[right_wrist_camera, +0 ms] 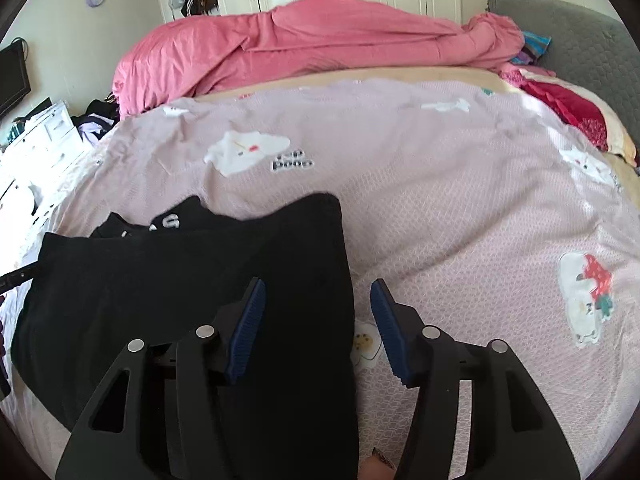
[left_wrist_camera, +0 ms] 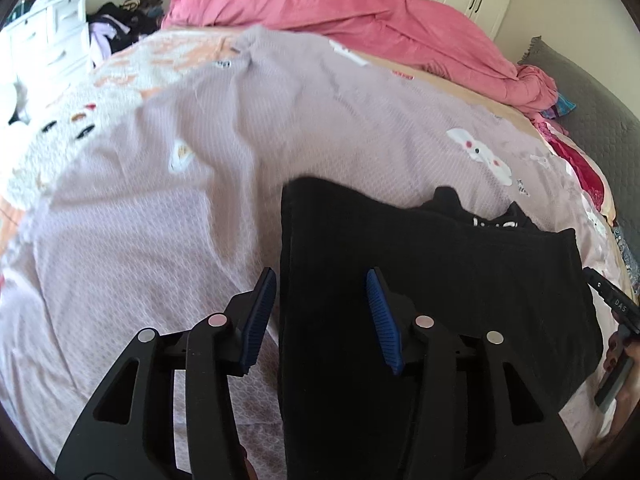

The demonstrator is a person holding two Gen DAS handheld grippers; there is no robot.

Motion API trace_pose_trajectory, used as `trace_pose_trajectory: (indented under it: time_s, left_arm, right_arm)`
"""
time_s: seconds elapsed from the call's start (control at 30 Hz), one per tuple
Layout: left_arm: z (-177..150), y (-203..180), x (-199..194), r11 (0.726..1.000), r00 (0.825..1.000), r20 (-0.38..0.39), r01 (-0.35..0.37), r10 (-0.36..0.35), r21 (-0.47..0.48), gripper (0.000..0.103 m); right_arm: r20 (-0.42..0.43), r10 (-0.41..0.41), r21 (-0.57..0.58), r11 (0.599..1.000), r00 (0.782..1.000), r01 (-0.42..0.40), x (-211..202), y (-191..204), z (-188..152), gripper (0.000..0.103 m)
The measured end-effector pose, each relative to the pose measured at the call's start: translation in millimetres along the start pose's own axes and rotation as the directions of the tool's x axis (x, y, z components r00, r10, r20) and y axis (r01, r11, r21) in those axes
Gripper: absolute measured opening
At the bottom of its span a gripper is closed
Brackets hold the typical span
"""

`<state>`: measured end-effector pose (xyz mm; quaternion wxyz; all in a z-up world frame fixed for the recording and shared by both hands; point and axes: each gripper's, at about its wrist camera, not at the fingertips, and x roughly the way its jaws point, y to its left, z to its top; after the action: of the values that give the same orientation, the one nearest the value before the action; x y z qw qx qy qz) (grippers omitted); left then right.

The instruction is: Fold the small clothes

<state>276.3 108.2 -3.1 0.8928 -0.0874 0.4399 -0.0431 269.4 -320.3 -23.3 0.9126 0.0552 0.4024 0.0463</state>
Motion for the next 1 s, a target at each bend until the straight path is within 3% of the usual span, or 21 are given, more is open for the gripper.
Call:
trace_pose_trajectory:
  time_s: [0.1, 0.13, 0.17, 0.2, 0.23, 0.33, 0.5, 0.7, 0.87, 1.0]
  left_arm:
    - [-4, -1, 5, 1.000, 1.000, 0.001, -0.022, 0.022, -0.010, 0.039]
    - [-5, -1, 5, 1.000, 1.000, 0.001, -0.027, 0.027, -0.014, 0.026]
    - [-5, -2, 6, 1.000, 1.000, -0.001, -0.022, 0.022, -0.014, 0.012]
    - [-6, -3, 6, 1.000, 1.000, 0.001, -0.024, 0.024, -0.012, 0.012]
    - [-6, -7, 3, 0.999, 0.999, 0.014, -0.039, 0.038, 0.007, 0.006]
    - [-3, -12, -10, 0.998, 0.997, 0.065, -0.046, 0.043, 0.035, 0.004]
    - [2, -15, -24, 0.996, 0.991, 0.124, -0.053, 0.044, 0.068, 0.004]
    - [-3, -3, 12, 0.998, 0.998, 0.035, -0.061, 0.061, 0.007, 0.005]
    - [-4, -8, 5, 0.995, 0.994, 0.053, -0.094, 0.092, 0.030, 0.012]
    - [-5, -6, -11, 0.996, 0.994, 0.068, -0.091, 0.089, 0.022, 0.012]
  right_arm:
    - [-0.019, 0.023, 0.032, 0.999, 1.000, -0.022, 8, -5, -3, 0.054]
    - [-0.020, 0.035, 0.046, 0.998, 0.999, -0.034, 10, -6, -5, 0.053]
    - [-0.022, 0.050, 0.057, 0.997, 0.999, -0.049, 11, -7, -5, 0.048]
    - [-0.023, 0.078, 0.066, 0.995, 0.997, -0.077, 12, -6, -6, 0.028]
    - [-0.015, 0.102, 0.075, 0.992, 0.995, -0.101, 9, -5, -6, 0.020]
    - [0.021, 0.087, 0.066, 0.994, 0.996, -0.088, -2, -1, -3, 0.008]
    - [0.071, 0.079, 0.114, 0.990, 0.994, -0.087, -15, -10, 3, 0.008]
    - [-0.009, 0.020, 0.136, 0.991, 1.000, -0.019, 9, -15, -7, 0.008]
    - [-0.008, -0.028, 0.090, 0.996, 1.000, 0.028, 7, -8, -10, 0.010]
    - [0.000, -0.024, 0.105, 0.994, 1.000, 0.023, -2, -9, -16, 0.018]
